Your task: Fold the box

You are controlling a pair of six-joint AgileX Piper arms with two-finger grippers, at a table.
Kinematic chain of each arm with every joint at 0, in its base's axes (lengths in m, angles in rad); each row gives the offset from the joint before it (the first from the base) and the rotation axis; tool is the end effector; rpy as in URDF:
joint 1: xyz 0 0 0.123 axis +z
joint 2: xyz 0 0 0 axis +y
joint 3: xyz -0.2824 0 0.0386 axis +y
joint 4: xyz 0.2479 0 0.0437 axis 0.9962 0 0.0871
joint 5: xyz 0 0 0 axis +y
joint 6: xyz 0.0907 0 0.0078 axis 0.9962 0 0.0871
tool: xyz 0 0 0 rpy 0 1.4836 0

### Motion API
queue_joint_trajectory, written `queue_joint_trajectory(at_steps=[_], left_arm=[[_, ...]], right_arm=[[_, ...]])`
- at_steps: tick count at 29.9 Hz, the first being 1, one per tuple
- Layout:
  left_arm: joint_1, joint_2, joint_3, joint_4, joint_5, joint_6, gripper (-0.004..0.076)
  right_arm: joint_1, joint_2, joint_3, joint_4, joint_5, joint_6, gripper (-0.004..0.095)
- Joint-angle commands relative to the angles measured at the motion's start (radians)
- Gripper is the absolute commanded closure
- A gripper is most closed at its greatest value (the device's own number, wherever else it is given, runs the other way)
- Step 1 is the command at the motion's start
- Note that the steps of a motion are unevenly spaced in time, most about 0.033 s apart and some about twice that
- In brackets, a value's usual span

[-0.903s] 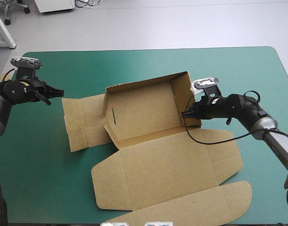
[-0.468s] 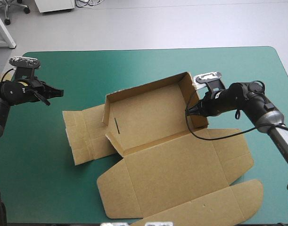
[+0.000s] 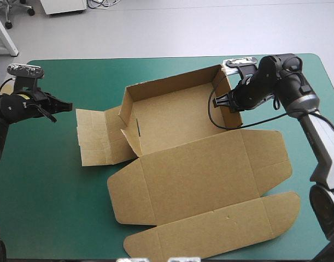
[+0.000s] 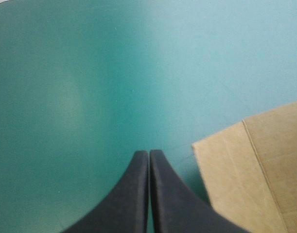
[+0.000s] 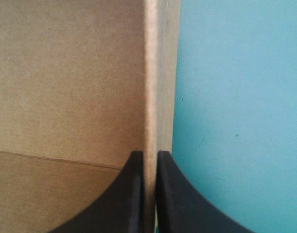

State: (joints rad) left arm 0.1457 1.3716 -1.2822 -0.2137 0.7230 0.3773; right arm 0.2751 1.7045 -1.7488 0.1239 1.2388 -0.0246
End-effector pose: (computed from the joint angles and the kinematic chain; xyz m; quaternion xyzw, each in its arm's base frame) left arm 0.2995 0.0310 0.3697 0.0611 0.9058 0.0116 0.4192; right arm 0.3456 0.1086 0.3715 -0.1389 0.9614 0.0898 0.2197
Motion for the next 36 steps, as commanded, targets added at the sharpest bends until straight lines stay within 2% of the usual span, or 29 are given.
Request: queue_joint_trajectory(at_steps=[1, 15, 32, 36], left_arm=[[0.003, -0.056, -0.035, -0.026, -0.047, -0.012, 0.0724], [0.003, -0.111, -0.035, -0.11, 0.043, -0.014, 0.0724], [0.003, -0.119, -0.035, -0.106, 0.039, -0.007, 0.0724], [0.003, -0.119, -0.035, -0.105, 0.037, -0.007, 0.0724]], right_arm=[[-0.005, 0.009, -0.061, 0.066, 0.007, 0.025, 0.0908], [-0.005, 0.141, -0.061, 0.077, 0.007, 0.017, 0.0908], [-0.005, 0.196, -0.059, 0.085, -0.008, -0.027, 0.0906], [-0.005, 0.187, -0.059, 0.085, 0.006, -0.081, 0.085]])
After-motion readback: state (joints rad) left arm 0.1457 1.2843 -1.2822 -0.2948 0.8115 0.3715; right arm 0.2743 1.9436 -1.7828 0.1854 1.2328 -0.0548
